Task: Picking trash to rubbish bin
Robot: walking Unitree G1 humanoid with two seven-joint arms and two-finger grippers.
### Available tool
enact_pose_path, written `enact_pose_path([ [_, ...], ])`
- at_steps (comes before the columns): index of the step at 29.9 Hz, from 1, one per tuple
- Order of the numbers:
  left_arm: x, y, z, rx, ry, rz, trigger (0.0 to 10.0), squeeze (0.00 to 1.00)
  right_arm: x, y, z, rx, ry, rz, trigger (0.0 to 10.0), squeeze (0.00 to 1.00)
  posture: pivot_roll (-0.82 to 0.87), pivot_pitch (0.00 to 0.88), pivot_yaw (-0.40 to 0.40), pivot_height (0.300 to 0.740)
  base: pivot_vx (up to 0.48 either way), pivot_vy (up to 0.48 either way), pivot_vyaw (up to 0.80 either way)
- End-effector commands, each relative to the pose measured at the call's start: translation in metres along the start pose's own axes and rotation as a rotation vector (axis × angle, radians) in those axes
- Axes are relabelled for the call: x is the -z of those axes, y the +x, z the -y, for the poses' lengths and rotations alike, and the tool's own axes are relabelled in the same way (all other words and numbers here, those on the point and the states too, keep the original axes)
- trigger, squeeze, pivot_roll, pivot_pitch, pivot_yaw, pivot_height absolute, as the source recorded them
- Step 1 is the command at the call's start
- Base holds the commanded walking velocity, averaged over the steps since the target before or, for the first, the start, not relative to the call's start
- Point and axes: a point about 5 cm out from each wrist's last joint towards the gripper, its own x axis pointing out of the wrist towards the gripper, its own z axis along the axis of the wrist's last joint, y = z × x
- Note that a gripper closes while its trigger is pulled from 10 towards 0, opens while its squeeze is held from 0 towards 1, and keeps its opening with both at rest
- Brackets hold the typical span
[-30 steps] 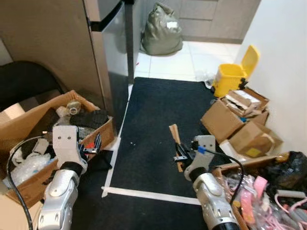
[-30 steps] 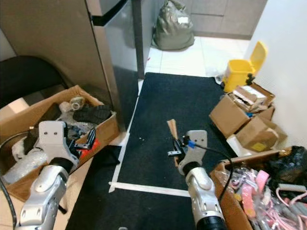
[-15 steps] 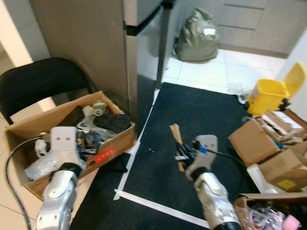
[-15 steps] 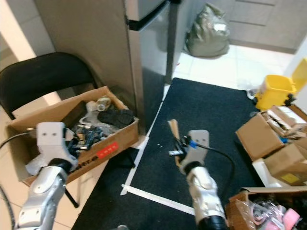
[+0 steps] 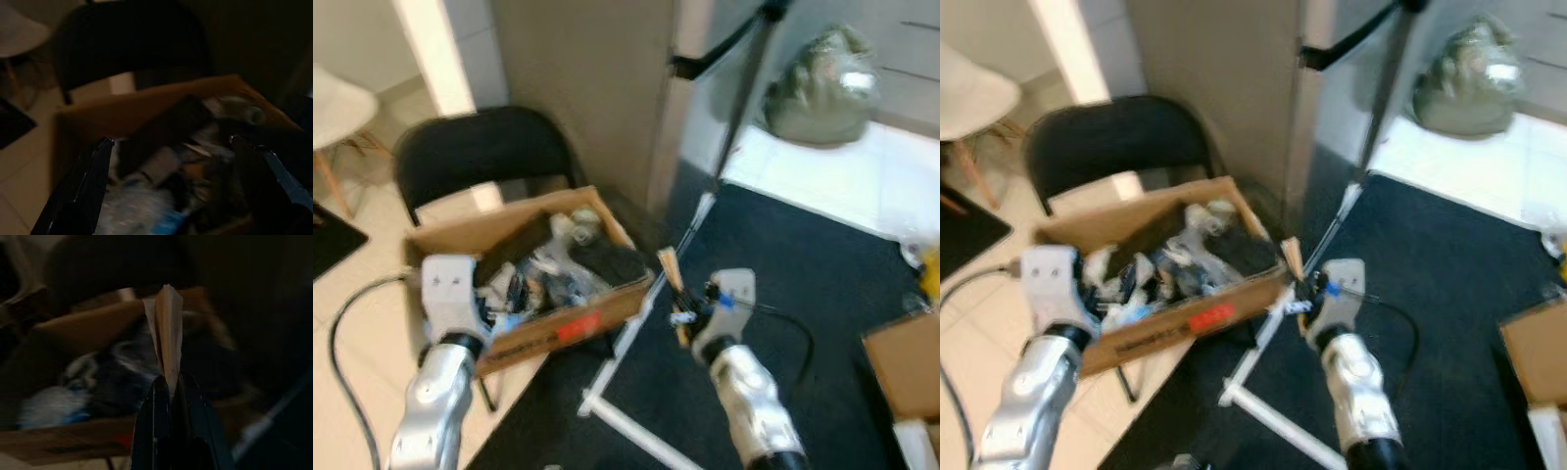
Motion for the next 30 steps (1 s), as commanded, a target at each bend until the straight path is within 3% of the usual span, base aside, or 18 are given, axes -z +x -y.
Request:
enact_pose_path([
  [1,0.005,-0.003,-0.001,-0.002,-0.007,-0.026,10.0,0.0,0.005,-0.006,0.007,0.023,-0.002,-0.017,10.0,0.0,0.11,0.141,0.009,0.74,0.304,0.0,0.71],
  [13,0.003,-0.002,-0.002,0.005,0.001,-0.026,10.0,0.0,0.002,0.0,0.005,0.022,0.03,0.002,10.0,0.0,0.12,0.152,0.015,0.74,0.308,0.0,0.68],
  [21,0.001,0.002,-0.004,0.01,0.012,-0.023,10.0,0.0,-0.001,0.006,0.007,0.037,0.026,0.006,10.0,0.0,0.12,0.155,0.016,0.74,0.303,0.0,0.0],
  [30,0.002,0.01,0.001,0.075,0.067,-0.042,10.0,0.0,0.0,0.013,0.008,0.052,-0.038,-0.03,10.0,0.0,0.13,0.156,0.019,0.74,0.0,0.0,0.0],
])
